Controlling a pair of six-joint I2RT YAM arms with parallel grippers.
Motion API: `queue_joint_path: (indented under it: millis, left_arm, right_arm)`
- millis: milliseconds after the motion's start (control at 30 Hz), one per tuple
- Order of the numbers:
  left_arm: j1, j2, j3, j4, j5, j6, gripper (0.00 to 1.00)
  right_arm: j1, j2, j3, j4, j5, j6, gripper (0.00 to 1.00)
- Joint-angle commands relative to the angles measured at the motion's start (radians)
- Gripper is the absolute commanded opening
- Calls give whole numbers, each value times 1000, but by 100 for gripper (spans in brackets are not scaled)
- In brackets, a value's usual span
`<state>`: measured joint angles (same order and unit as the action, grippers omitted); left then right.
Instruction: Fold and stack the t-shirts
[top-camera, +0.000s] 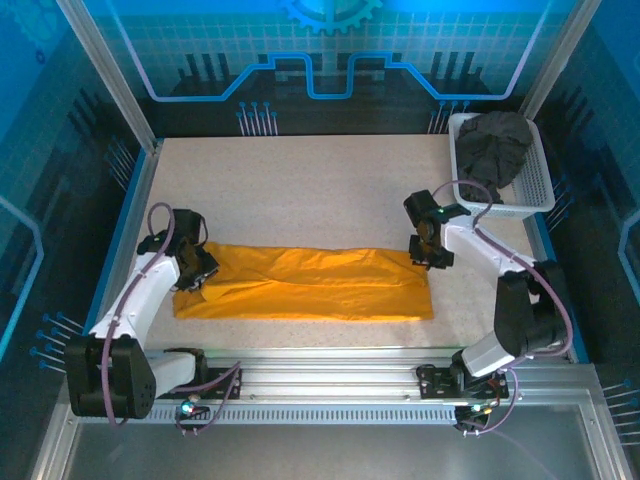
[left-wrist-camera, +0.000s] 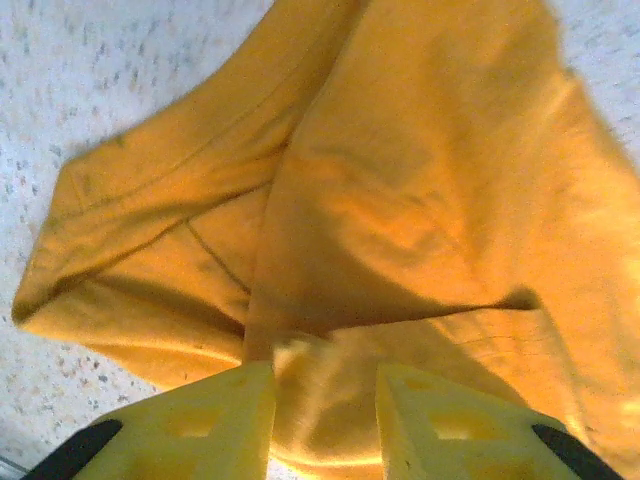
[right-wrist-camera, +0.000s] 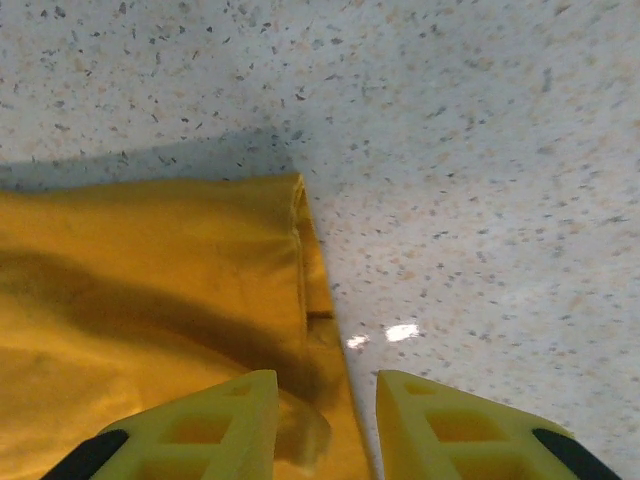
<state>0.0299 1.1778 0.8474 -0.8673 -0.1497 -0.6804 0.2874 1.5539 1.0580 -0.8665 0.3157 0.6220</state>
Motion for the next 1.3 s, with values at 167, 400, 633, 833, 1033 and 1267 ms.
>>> queue_joint_path:
  millis: [167,400,633,833,1033,1267]
  left_arm:
    - [-3,-14,148,-35,23,-31,39]
    - [-16,43,161,19,140,-65,38]
    - [-81,141,133,77,216,-99,36]
    - [-112,201,109,111,230,-129,33]
    - [-116,300,78,135,255,-174,31]
    - [-116,395,73,129,198,-169,30]
  right_arm:
    - [-122,121,25,80,-195,36,33]
    - [-174,155,-9,147,-282,39,34]
    - [-193,193,0,169,-310,44,28]
    - [-204,223,29,156,-274,37,17]
    - [-211,230,89,123,-217,2,0]
    - [-210,254,204,43,-177,-70,0]
